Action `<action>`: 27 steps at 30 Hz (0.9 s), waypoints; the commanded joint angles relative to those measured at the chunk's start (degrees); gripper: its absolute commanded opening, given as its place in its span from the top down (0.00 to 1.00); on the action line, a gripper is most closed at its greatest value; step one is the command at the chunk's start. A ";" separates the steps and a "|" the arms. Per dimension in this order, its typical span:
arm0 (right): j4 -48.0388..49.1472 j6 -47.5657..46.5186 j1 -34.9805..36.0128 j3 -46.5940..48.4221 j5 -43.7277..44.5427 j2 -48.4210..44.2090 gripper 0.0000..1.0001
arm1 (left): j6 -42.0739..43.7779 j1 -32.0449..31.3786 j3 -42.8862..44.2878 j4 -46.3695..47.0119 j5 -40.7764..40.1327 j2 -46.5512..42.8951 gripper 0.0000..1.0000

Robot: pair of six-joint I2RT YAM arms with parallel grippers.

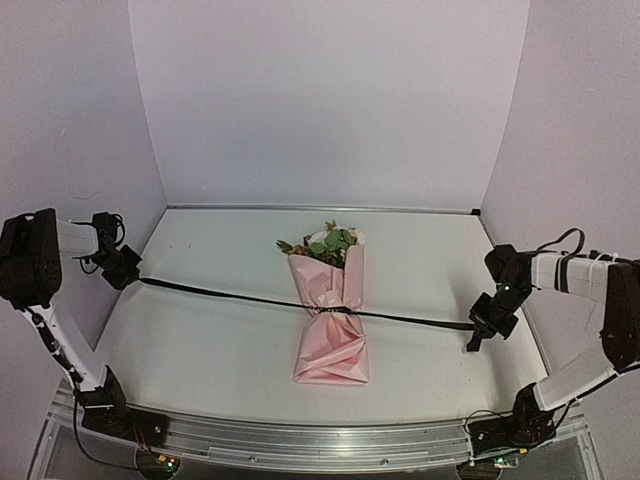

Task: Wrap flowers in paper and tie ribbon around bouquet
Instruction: Tie the ribbon around the folded bouquet.

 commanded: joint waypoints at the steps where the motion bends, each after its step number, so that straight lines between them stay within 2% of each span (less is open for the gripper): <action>1: -4.01 -0.68 -1.92 0.57 3.89 -2.33 1.00 | -2.91 4.58 -1.40 2.56 -6.24 -1.01 1.00; 6: -4.92 -4.12 5.41 3.01 2.80 -0.09 1.00 | -5.08 1.08 -4.61 4.71 -5.12 -2.15 1.00; 12: -4.41 -6.50 11.04 2.84 2.97 2.29 1.00 | -8.33 -2.97 -6.89 5.95 -3.12 -1.33 1.00; 15: -4.24 -8.57 12.61 3.04 3.76 1.72 0.90 | -8.88 -4.65 -6.83 5.99 -3.04 -1.64 0.85; 16: -4.28 -9.44 12.84 3.15 3.95 1.38 0.83 | -9.01 -4.97 -6.78 5.98 -2.92 -1.84 0.79; 18: -4.23 -11.26 13.23 3.16 4.16 0.52 0.69 | -9.08 -5.27 -6.55 5.61 -2.39 -2.31 0.62; 21: -4.22 -14.59 13.63 3.08 4.50 -1.06 0.51 | -8.74 -5.74 -6.37 5.04 -1.81 -3.91 0.47; 24: -4.03 -17.76 14.25 3.05 4.71 -2.95 0.36 | -8.66 -6.72 -6.39 3.71 -1.44 -6.74 0.29; 27: -1.91 -22.49 17.13 2.88 6.22 -5.81 0.25 | -10.67 -8.93 -7.70 2.42 -0.34 -10.97 0.18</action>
